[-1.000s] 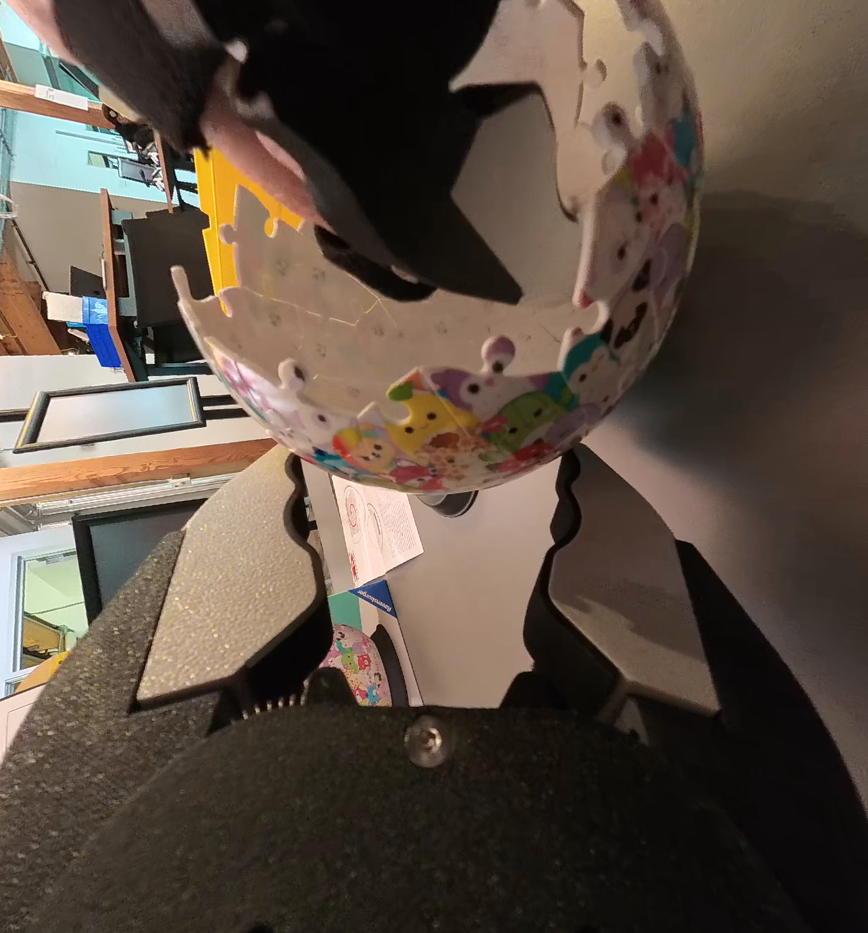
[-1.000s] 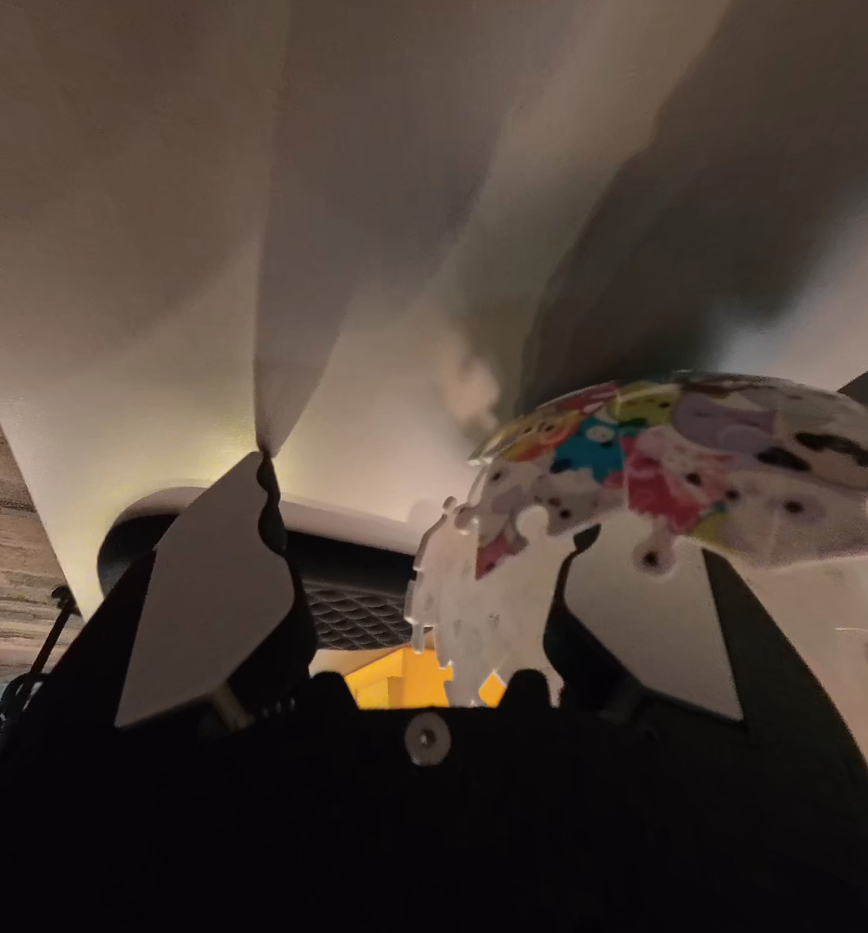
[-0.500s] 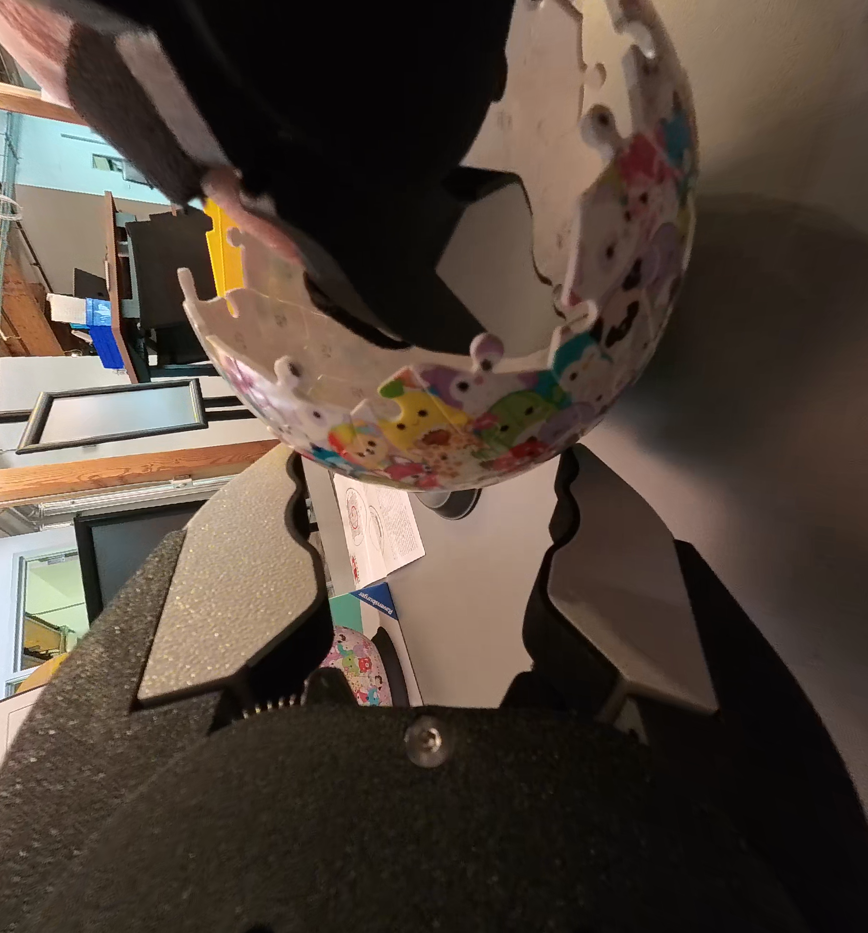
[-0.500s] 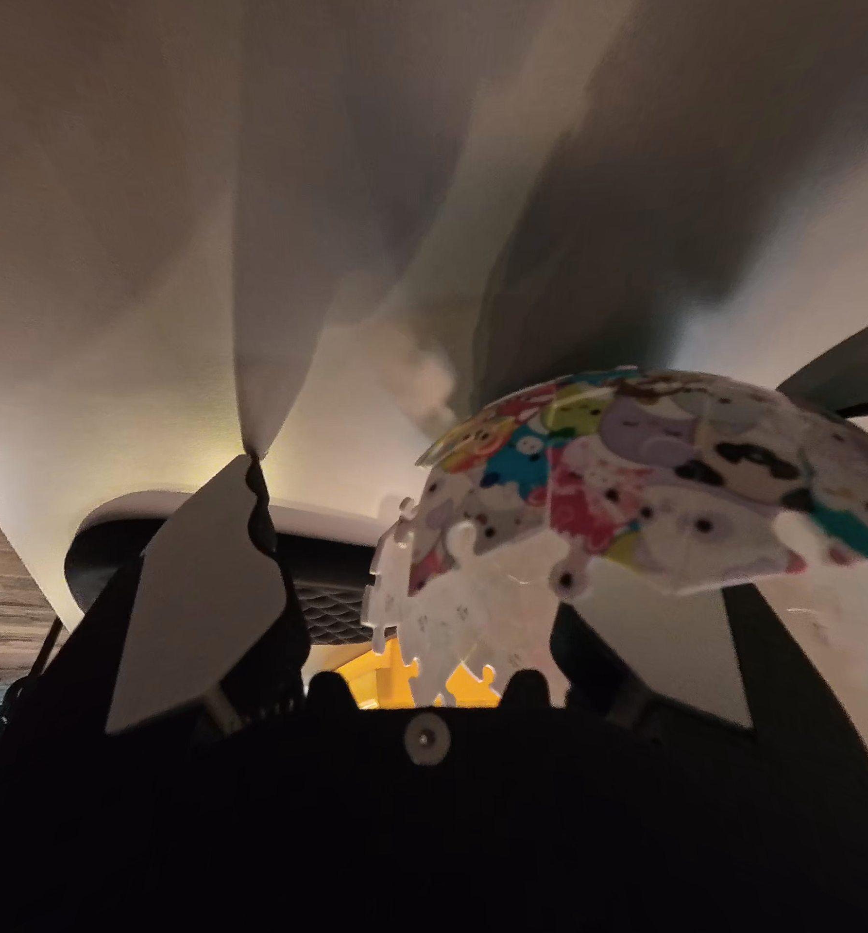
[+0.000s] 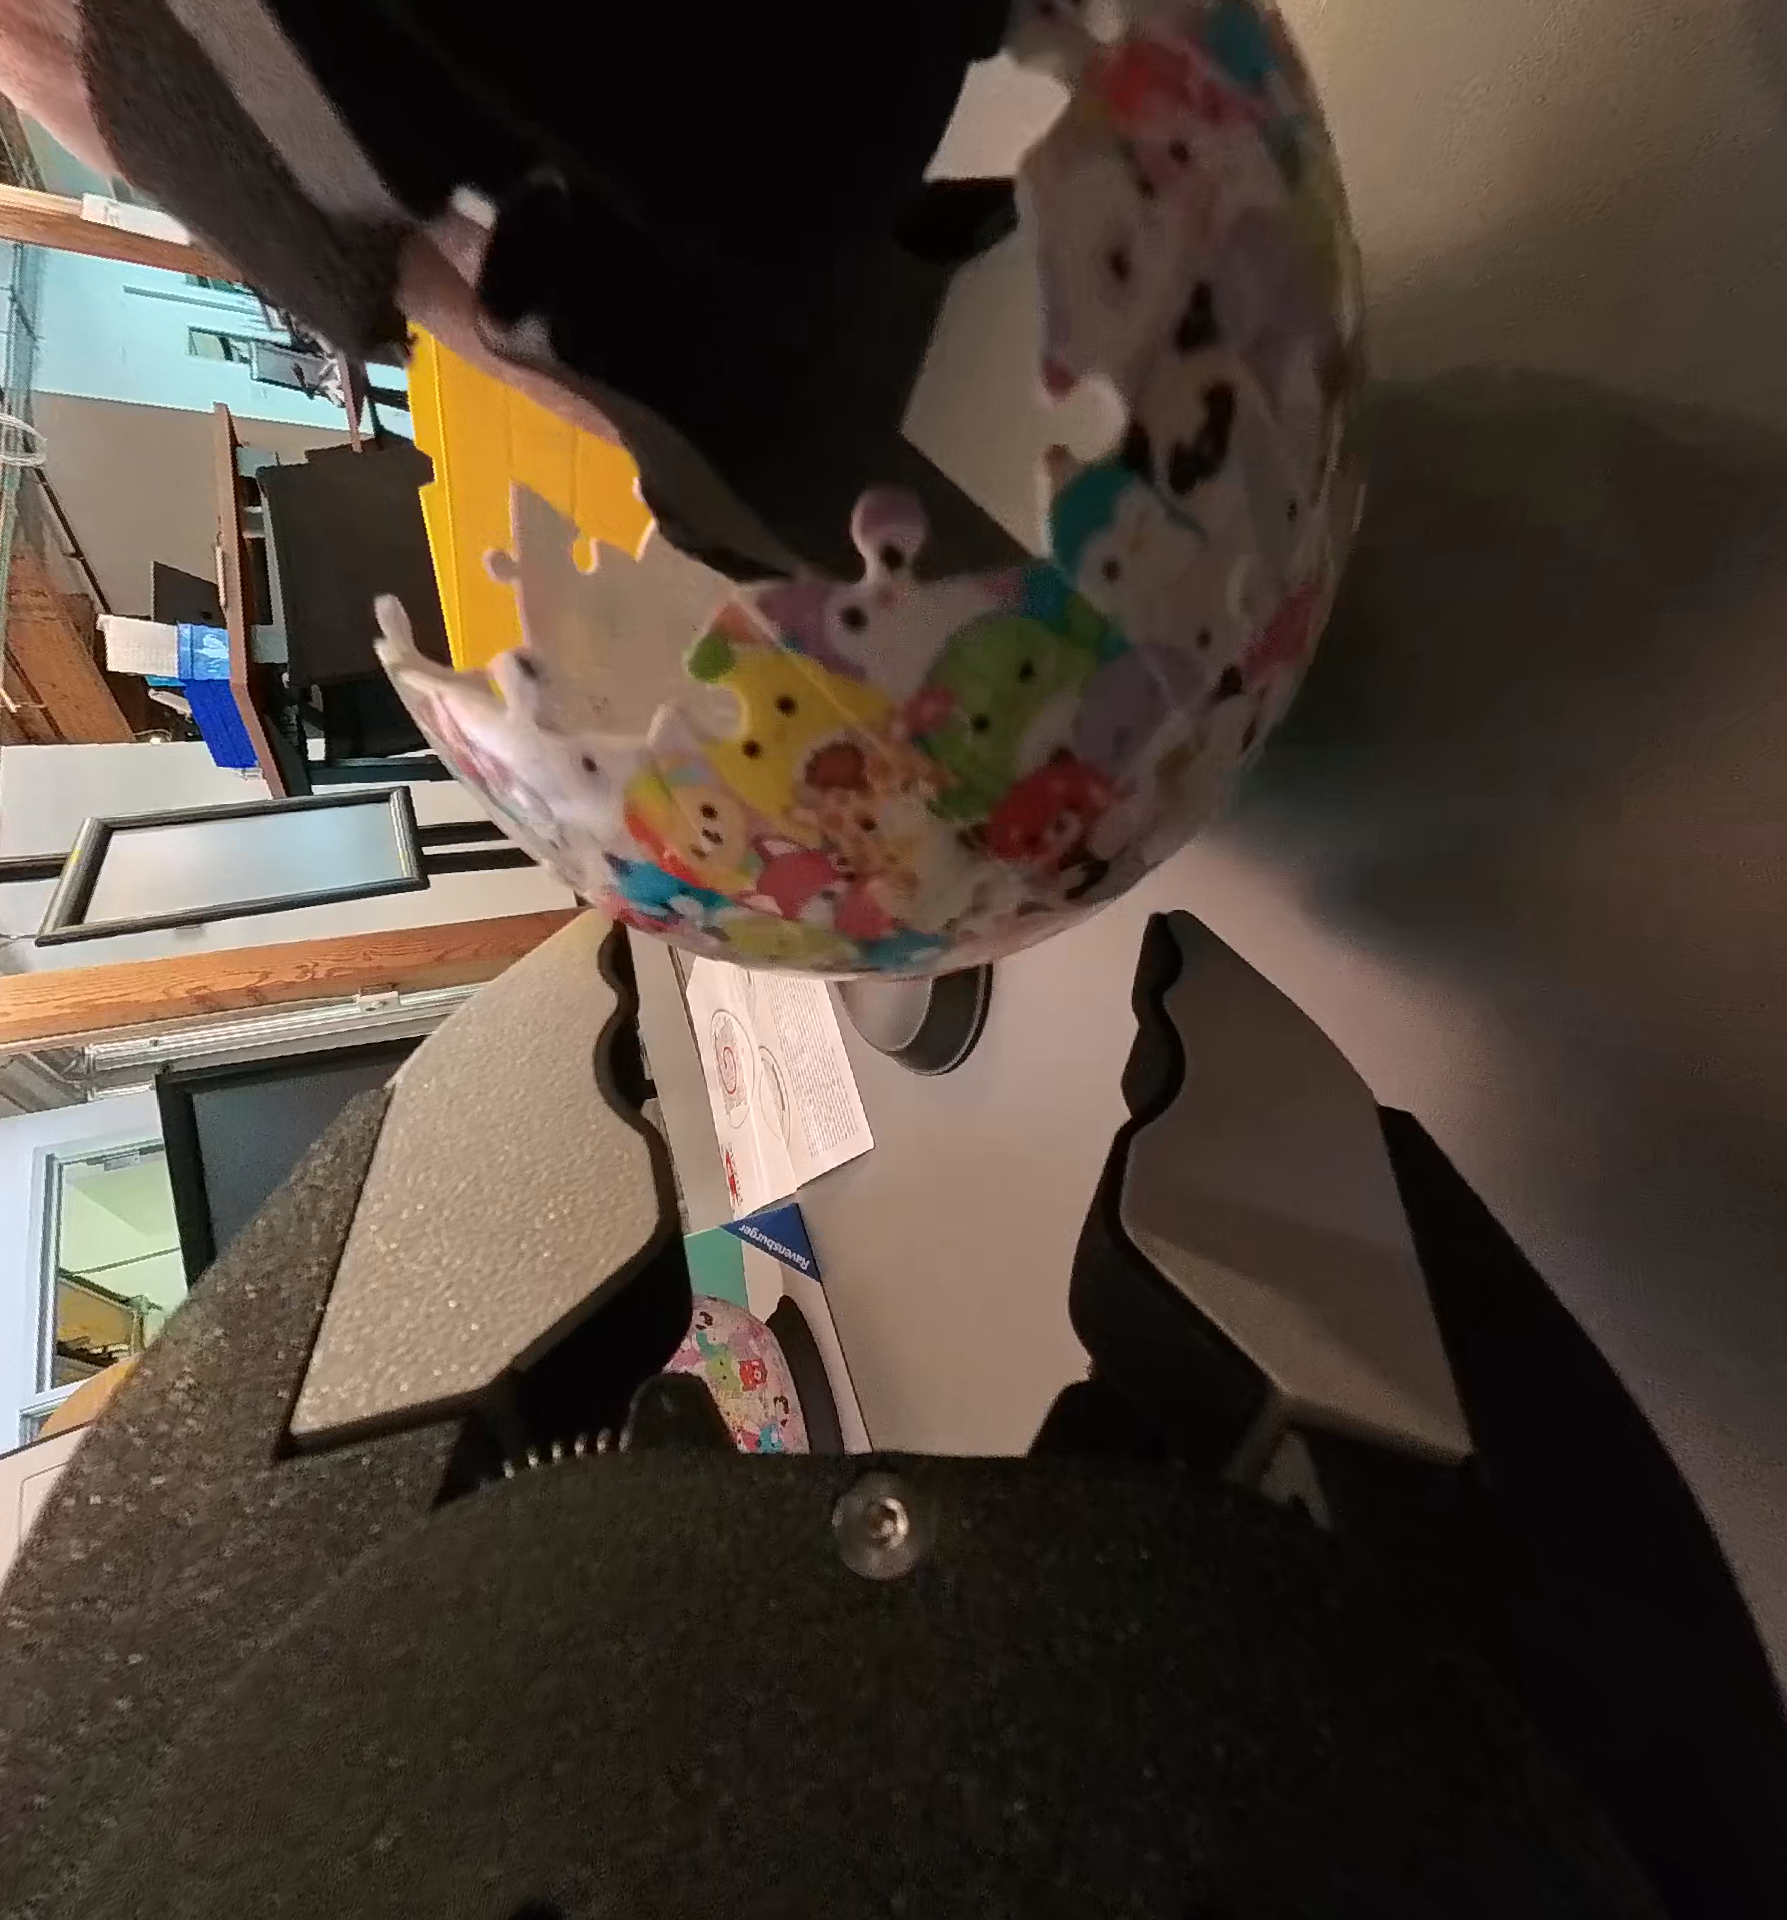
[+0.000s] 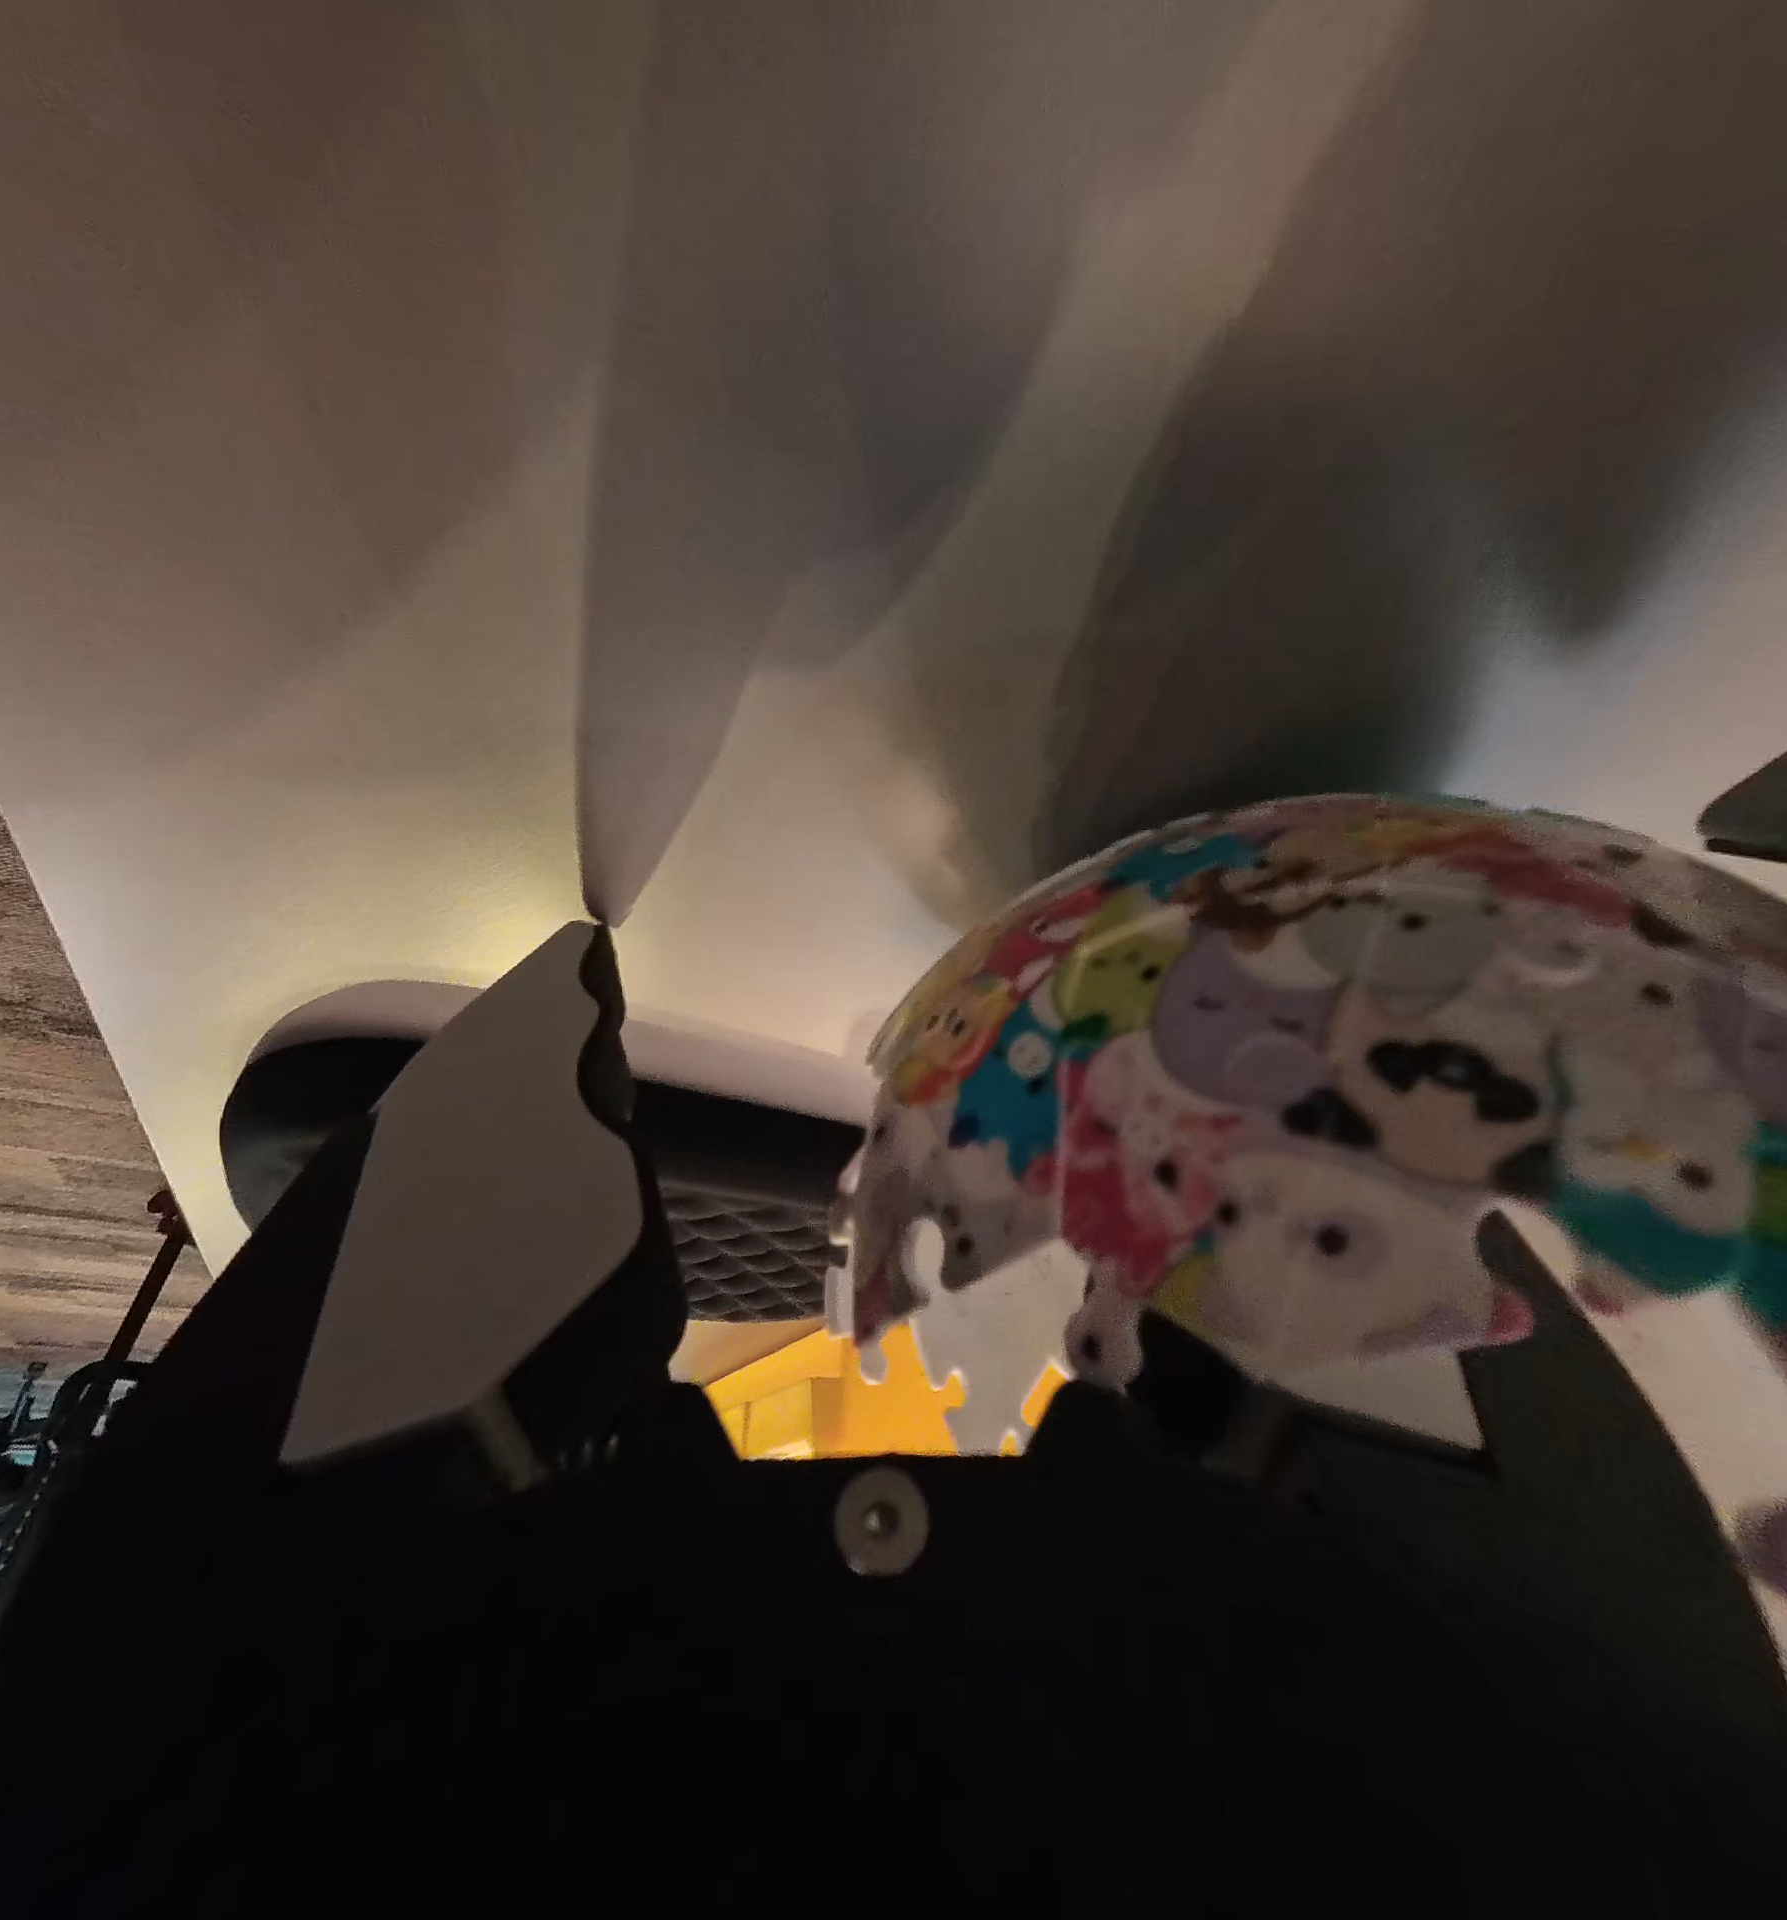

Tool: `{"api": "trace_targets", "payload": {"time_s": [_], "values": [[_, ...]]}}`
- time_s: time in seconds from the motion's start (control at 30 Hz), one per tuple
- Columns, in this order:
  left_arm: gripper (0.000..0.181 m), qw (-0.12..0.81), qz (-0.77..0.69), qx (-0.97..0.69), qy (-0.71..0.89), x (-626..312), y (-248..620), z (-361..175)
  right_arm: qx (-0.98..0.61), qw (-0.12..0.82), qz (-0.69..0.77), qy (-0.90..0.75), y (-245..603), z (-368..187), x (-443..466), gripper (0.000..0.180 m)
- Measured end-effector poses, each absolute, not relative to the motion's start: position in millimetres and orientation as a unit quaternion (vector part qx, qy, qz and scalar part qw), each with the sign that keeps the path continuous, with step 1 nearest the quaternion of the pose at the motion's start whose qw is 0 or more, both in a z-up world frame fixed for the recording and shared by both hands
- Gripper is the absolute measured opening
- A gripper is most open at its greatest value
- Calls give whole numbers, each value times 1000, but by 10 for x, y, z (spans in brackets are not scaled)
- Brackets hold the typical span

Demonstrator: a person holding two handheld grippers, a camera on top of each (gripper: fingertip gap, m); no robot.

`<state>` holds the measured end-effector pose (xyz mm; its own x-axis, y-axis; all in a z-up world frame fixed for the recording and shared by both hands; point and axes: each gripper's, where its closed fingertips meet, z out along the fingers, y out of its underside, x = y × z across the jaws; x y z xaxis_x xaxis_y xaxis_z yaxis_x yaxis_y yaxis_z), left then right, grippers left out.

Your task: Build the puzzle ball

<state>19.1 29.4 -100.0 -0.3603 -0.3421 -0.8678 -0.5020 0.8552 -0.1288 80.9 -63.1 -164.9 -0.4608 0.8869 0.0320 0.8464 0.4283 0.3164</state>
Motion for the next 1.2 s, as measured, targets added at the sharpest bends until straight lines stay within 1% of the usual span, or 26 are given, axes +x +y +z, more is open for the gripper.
{"api": "trace_targets", "payload": {"time_s": [0.3,0.4,0.77,0.87,1.2], "values": [[91,511,75,-258,817,224,280,-992,538,65,150,827,-695,-1630,846,90],[91,513,75,-257,816,234,284,-989,549,65,142,821,-733,-1619,855,92],[90,516,74,-256,814,252,283,-990,559,48,116,820,-811,-1564,861,87],[90,517,74,-256,814,254,284,-996,558,41,120,820,-797,-1549,866,79],[88,518,73,-257,813,261,284,-1004,563,32,136,815,-788,-1503,901,65]]}}
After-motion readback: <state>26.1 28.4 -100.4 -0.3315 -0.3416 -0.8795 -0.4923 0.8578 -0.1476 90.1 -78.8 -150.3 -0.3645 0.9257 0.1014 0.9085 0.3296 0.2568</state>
